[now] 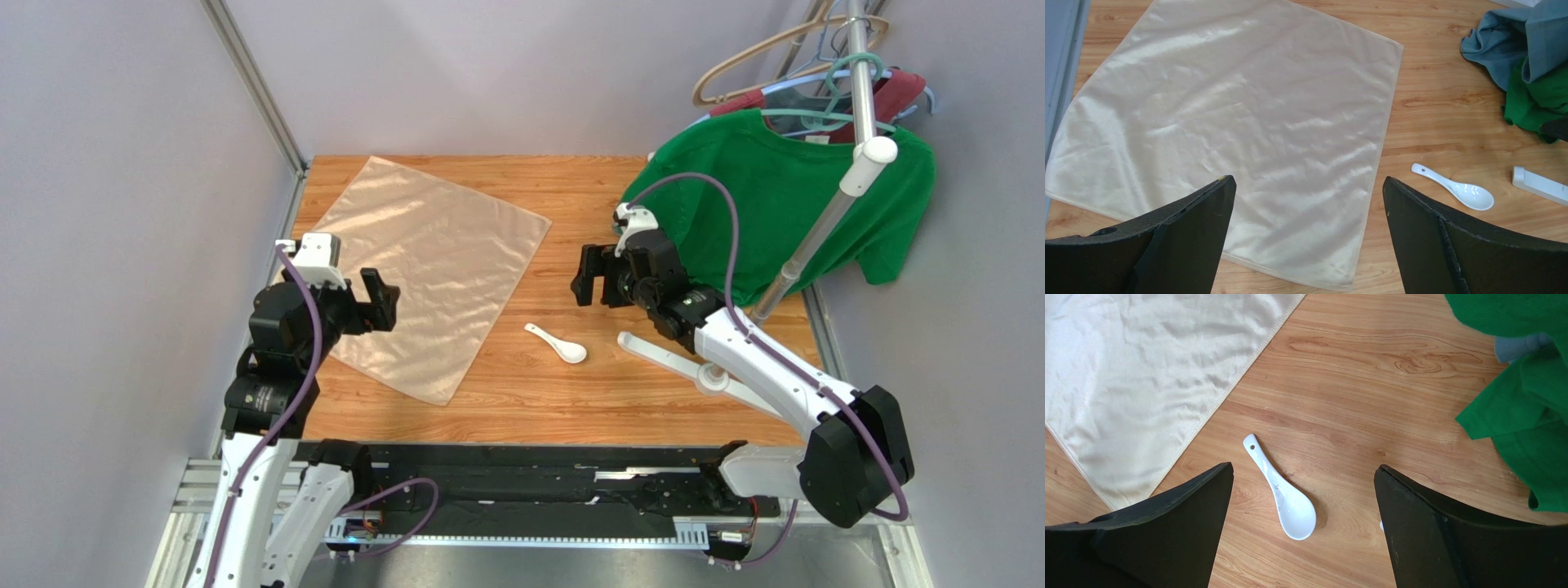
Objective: Fold the napkin, place the utensils inside, and roll it up
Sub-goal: Fold the napkin
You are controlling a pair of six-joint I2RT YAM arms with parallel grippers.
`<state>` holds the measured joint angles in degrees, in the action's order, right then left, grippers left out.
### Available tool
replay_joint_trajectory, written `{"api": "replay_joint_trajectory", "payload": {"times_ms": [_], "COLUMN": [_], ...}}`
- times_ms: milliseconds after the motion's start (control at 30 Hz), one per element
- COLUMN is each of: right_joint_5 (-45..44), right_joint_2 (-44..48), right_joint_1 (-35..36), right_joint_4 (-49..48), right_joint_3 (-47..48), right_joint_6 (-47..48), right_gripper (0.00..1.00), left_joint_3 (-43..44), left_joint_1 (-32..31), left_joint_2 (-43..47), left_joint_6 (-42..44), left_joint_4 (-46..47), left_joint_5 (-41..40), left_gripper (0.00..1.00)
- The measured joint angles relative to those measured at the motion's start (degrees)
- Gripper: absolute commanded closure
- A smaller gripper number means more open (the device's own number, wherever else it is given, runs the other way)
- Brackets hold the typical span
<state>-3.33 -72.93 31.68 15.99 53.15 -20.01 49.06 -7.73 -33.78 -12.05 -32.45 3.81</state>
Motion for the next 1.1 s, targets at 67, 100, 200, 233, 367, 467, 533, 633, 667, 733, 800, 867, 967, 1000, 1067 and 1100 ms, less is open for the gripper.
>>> {"api": "replay_joint_trajectory", "payload": {"times_ms": [67,100,200,233,367,467,533,633,667,733,800,867,967,1000,1067,1100], "right_joint_5": [0.46,0.61,1.09,1.31,1.95,2.80,3.39,3.98,4.28,4.81,5.62,6.73,7.91,8.13,8.37,8.41], "right_joint_2": [0.57,1.01,1.90,2.16,3.06,3.85,4.35,5.01,5.16,5.22,5.22,5.57,6.95,7.43,8.13,8.31], "right_joint_1": [-0.02,-0.02,-0.02,-0.02,-0.28,-1.29,-1.92,-2.36,-2.43,-2.49,-2.51,-2.51,-2.51,-2.51,-2.51,-2.51], "right_joint_4": [-0.26,-0.44,-0.46,-0.46,-0.24,0.70,1.31,1.40,1.40,1.40,1.40,1.33,1.31,1.36,1.51,1.57], "right_joint_3": [0.00,0.00,0.00,0.00,0.04,0.15,0.15,0.15,0.15,0.15,0.15,0.00,-1.33,-1.86,-2.78,-2.97], "right_joint_6": [-0.13,-0.13,-0.15,-0.15,-0.09,-0.02,0.04,0.07,0.07,-0.02,-0.31,-0.81,-1.42,-1.53,-1.77,-1.86], "right_gripper": [0.10,0.10,0.10,0.10,0.09,0.09,0.09,0.09,0.09,0.10,0.10,0.10,0.10,0.10,0.10,0.10], "left_joint_3": [0.17,0.17,0.17,0.17,0.13,0.13,0.33,0.52,0.55,0.94,2.99,5.92,10.27,11.93,16.11,18.10], "left_joint_1": [0.00,0.00,0.00,0.00,0.00,-0.02,-0.13,-4.44,-7.19,-11.19,-13.79,-14.23,-14.23,-14.23,-14.27,-14.29], "left_joint_2": [-0.72,-0.96,-1.09,-1.03,-0.02,-0.79,-3.56,-10.56,-13.33,-19.06,-28.02,-37.09,-48.87,-52.46,-60.30,-63.80], "left_joint_6": [-0.02,-0.02,-0.02,-0.02,0.00,-0.24,-1.18,-3.87,-4.70,-5.86,-7.15,-7.98,-8.79,-8.96,-9.66,-9.94], "left_joint_4": [0.02,0.00,-0.02,-0.02,0.20,0.68,1.01,3.76,5.64,8.76,13.20,17.84,22.80,24.33,26.97,28.33], "left_joint_5": [-0.31,-0.59,-1.42,-1.38,-0.48,0.68,1.09,-1.16,-2.16,-3.04,-2.43,-1.77,-0.37,0.37,2.03,2.93], "left_gripper": [0.01,0.01,0.01,0.01,0.05,0.09,0.09,0.07,0.07,0.06,0.05,0.05,0.05,0.05,0.05,0.05]}}
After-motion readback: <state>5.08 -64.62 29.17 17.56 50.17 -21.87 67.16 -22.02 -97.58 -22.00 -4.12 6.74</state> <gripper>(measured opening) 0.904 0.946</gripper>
